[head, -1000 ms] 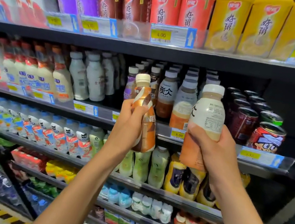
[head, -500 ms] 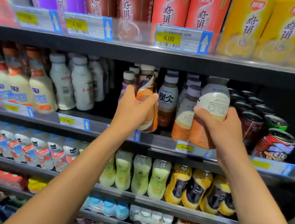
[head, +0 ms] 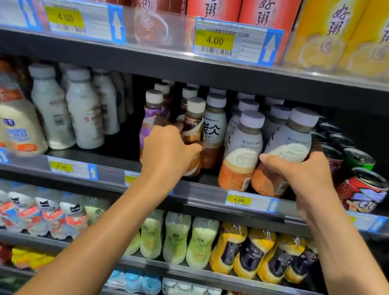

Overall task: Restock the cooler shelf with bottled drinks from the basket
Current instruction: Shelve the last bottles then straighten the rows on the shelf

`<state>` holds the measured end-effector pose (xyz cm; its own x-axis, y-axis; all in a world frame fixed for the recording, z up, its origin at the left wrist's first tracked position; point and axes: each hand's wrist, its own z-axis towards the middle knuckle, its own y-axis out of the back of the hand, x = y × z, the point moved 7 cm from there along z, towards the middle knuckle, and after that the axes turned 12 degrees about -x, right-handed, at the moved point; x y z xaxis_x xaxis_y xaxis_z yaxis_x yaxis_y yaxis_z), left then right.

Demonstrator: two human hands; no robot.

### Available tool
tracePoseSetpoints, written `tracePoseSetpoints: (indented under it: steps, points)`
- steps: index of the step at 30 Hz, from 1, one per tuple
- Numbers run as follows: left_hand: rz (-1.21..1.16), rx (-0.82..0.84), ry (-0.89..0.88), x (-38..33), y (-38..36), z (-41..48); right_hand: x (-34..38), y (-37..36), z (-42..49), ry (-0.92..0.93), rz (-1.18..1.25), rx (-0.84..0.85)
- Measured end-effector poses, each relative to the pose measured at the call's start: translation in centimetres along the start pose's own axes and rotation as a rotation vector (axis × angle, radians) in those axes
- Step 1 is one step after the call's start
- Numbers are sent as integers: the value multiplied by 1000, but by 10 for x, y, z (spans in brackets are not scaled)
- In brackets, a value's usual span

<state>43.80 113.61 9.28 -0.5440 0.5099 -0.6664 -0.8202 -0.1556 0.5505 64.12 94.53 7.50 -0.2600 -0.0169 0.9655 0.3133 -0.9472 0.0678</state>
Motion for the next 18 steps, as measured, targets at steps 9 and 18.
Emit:
tracePoseSetpoints:
  steps: [9,18]
  points:
    - [273,-115,-154,-6,12,-8,-14,-6,0,-12,-61,80]
    - [175,-104,-102,0,8,-9,-12,-8,5,22,-196,125]
